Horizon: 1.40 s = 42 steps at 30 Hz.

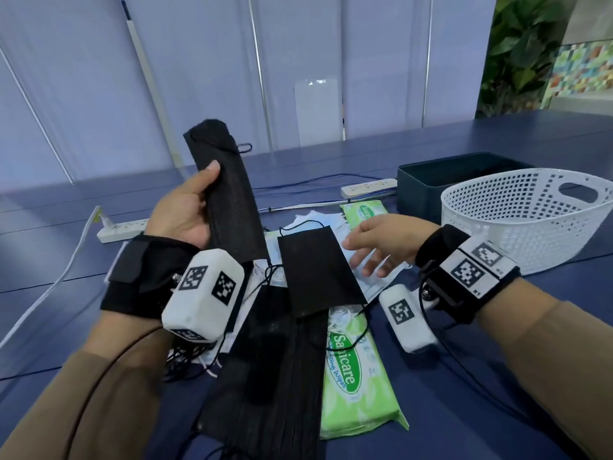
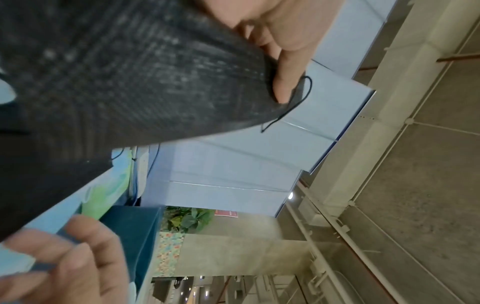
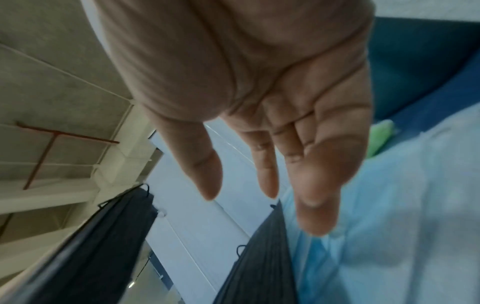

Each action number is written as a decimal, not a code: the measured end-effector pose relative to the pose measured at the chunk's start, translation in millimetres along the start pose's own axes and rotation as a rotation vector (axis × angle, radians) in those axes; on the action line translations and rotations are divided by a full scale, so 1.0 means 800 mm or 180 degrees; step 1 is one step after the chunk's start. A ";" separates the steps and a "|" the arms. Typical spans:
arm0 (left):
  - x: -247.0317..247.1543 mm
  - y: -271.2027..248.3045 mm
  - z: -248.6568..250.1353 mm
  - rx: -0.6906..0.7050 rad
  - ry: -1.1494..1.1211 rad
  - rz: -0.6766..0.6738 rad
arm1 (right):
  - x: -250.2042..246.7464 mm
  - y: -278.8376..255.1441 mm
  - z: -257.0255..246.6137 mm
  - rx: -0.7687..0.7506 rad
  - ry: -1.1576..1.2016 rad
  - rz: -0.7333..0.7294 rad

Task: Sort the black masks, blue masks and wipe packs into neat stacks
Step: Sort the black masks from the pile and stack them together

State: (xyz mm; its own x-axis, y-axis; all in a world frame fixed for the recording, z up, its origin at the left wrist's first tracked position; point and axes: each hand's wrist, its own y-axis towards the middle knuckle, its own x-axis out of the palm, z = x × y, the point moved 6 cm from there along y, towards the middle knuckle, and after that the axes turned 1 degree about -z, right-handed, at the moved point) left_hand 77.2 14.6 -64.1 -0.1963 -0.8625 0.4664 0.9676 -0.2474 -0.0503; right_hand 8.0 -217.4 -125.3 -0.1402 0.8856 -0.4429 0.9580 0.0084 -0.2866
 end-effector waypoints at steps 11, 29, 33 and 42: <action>0.053 -0.025 -0.054 -0.0712 0.0032 -0.0606 | 0.029 0.018 0.023 0.0332 0.0217 -0.0218; 0.047 -0.013 -0.073 -0.0738 -0.0197 -0.0776 | 0.039 -0.024 -0.056 -0.1197 0.1987 -0.0612; 0.037 -0.010 -0.041 -0.0284 0.0070 -0.0585 | 0.043 -0.030 -0.054 -0.1007 0.1036 -0.0284; -0.020 -0.001 0.049 0.0947 0.0768 0.0080 | 0.071 -0.019 -0.022 -0.0282 -0.1902 -0.0388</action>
State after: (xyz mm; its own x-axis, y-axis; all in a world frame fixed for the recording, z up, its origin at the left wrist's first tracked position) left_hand 86.1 45.6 -37.0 -0.1693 -0.9546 0.2453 0.9695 -0.1164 0.2158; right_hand -9.9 -159.0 -131.6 -0.3414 0.4626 -0.8182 0.9398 0.1546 -0.3047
